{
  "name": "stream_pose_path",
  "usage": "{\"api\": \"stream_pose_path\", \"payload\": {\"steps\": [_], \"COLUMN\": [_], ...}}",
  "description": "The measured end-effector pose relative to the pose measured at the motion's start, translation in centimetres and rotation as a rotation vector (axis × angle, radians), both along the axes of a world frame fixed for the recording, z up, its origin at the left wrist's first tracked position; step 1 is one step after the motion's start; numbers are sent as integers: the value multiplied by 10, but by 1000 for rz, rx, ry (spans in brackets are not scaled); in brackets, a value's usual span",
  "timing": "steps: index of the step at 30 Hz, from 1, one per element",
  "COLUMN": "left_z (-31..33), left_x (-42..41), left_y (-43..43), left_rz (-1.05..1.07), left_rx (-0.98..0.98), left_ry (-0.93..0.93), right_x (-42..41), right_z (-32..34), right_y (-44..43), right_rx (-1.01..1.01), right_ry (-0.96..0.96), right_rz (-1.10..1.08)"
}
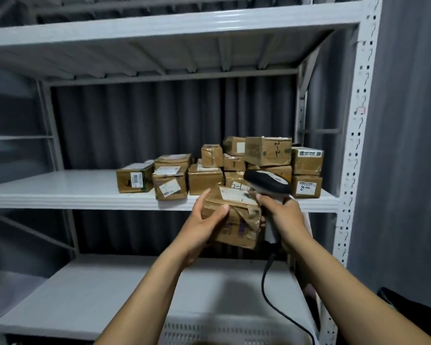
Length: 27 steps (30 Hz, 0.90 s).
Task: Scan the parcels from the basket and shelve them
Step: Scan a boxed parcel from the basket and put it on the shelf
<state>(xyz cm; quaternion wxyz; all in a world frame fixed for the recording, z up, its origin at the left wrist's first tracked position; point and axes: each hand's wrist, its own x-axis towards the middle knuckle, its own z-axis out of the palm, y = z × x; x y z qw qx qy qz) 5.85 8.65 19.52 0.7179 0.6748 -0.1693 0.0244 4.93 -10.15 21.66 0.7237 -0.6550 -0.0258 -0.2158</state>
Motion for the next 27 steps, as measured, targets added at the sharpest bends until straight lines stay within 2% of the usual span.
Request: {"api": "stream_pose_path", "payload": {"steps": [4,9,15,27], "left_z": [19,43,69,118], "left_x": [7,28,69,185], "left_y": [10,28,60,113], "left_rz": [78,138,322,497], "left_rx": [53,0,-44,224], "left_ry": [-204,-302,-316,-255], "right_x": [19,40,68,153], "right_z": [25,48,63,87], "right_y": [8,18,35,71], "right_rx": [-7,-5,-42,-197], "right_ry": [-1,-28,-12,41], "right_rz": [27,93,90,68]}}
